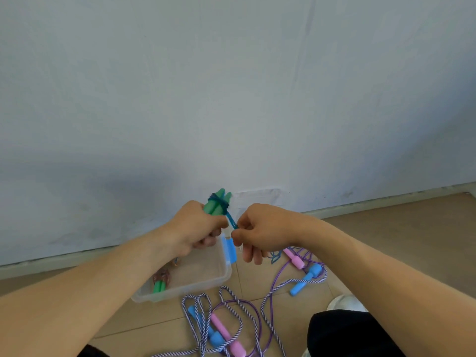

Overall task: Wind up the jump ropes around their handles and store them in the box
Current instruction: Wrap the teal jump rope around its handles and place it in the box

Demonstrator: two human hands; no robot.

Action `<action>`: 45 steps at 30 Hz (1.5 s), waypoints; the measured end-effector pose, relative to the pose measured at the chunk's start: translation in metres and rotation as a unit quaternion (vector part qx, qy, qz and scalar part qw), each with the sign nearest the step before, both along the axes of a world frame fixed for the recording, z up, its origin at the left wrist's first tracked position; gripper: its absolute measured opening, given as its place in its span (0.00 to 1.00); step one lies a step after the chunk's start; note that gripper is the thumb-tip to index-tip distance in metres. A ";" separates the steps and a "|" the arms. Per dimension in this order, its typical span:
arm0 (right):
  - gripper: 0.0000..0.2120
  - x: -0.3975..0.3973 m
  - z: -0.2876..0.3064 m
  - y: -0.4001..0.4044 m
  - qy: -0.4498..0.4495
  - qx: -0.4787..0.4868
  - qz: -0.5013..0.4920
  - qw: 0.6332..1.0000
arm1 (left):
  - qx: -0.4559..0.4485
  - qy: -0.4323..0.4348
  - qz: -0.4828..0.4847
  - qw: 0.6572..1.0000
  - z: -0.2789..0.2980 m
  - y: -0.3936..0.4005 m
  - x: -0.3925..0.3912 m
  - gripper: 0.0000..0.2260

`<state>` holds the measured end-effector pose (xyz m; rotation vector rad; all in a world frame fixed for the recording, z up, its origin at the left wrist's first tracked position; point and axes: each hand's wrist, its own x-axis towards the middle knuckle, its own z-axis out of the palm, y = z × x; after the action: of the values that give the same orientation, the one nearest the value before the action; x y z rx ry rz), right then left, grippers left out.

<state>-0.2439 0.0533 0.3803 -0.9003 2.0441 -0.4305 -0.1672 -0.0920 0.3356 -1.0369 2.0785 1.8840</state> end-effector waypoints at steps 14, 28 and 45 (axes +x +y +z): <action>0.05 -0.009 -0.001 -0.006 0.098 -0.073 -0.154 0.981 | 0.094 0.034 0.027 0.995 0.015 -0.018 -0.003 0.07; 0.09 -0.015 0.003 -0.011 0.113 -0.110 -0.186 0.970 | 0.071 0.013 -0.005 0.997 0.019 -0.029 0.001 0.06; 0.13 -0.008 0.002 0.006 0.125 -0.158 0.039 0.979 | -0.368 -0.083 -0.513 0.771 0.009 0.005 0.019 0.14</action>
<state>-0.2516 0.0589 0.3820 -1.2764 2.1949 -0.6374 -0.1487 -0.0870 0.3445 0.0238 2.4716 0.4277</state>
